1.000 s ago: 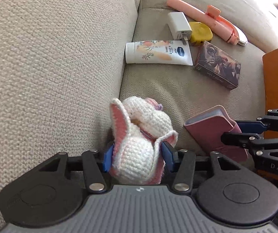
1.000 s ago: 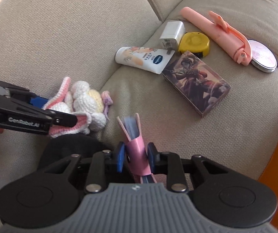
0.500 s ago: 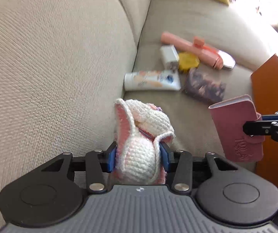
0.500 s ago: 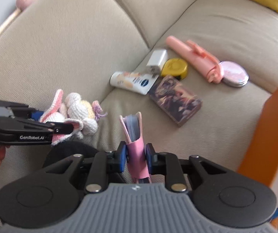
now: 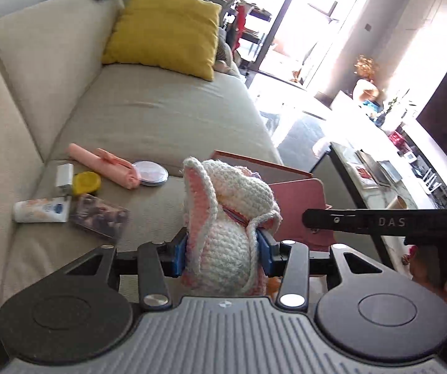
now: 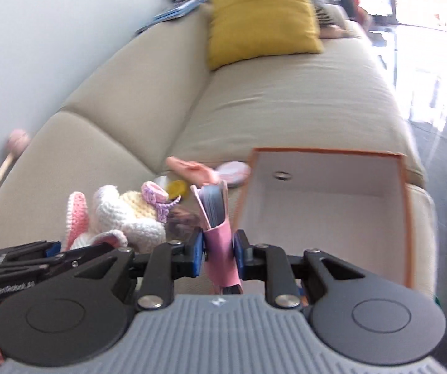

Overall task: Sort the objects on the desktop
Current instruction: 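Lift the bunny with the left gripper while the right gripper lifts the wallet, then lower bunny and wallet into the orange box and release both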

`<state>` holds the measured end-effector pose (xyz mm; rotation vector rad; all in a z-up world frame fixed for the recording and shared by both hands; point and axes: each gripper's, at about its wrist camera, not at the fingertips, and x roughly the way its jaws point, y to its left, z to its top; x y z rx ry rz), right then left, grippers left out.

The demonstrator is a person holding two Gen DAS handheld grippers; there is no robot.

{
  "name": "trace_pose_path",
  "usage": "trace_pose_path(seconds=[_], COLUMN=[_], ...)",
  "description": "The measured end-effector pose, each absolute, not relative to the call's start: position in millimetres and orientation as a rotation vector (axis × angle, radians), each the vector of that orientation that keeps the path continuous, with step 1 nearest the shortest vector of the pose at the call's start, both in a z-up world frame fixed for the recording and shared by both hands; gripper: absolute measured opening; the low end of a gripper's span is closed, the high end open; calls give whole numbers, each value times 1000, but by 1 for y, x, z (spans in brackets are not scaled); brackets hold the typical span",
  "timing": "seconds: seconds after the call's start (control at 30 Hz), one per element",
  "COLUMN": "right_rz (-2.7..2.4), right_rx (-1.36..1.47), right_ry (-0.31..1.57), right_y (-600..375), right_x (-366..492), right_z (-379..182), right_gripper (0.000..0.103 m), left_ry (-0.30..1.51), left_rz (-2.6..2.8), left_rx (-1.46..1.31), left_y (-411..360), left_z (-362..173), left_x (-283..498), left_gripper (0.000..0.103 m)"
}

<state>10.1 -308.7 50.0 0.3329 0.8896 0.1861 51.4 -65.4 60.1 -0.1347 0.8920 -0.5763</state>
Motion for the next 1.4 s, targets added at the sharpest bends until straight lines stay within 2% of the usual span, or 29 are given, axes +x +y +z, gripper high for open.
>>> trace_pose_path(seconds=[0.2,0.43,0.57,0.77,0.83,0.93,1.13,1.17,1.2,1.23,1.3,1.4], right_rz=[112,86,106,137,138,138,135,136,138,140,140,141], right_rx=[454,493,512,505,494,494,485,480,476,474,472,468], right_ry=[957,964,977,1014,1033,1053,1056,1058,1059,1061,1064,1067], right_y=[-353,-378,-383,-383,-381,-381,-383,-382,-382,-381,-381,-380], right_x=[-13,-13,-11,-4,-5,-5,-10,-10,-11,-11,-11,-12], right_z=[15,-7,-19,-34,-41,-49,-52,-52,-52,-52,-52,-51], right_gripper=[22,22,22,22,22,22,22,22,22,22,22,22], left_ry=[952,928,955,1027,1110,1168,1209,1205,1193,1182,1185,1213], left_rz=[-569,-452,-419,-427,-473,-560,-593,-601,-615,-627,-631,-612], left_rx=[28,447,586,566,488,375,244,228,212,206,231,312], left_y=[-129,-186,-209,-210,-206,-196,-175,-171,-167,-165,-165,-174], left_z=[27,-6,-31,-49,-52,-55,-36,-30,-25,-20,-16,-30], left_x=[23,-14,-20,-11,-2,3,2,0,-2,-3,-5,3], left_gripper=[51,51,51,56,67,73,73,72,66,52,37,27])
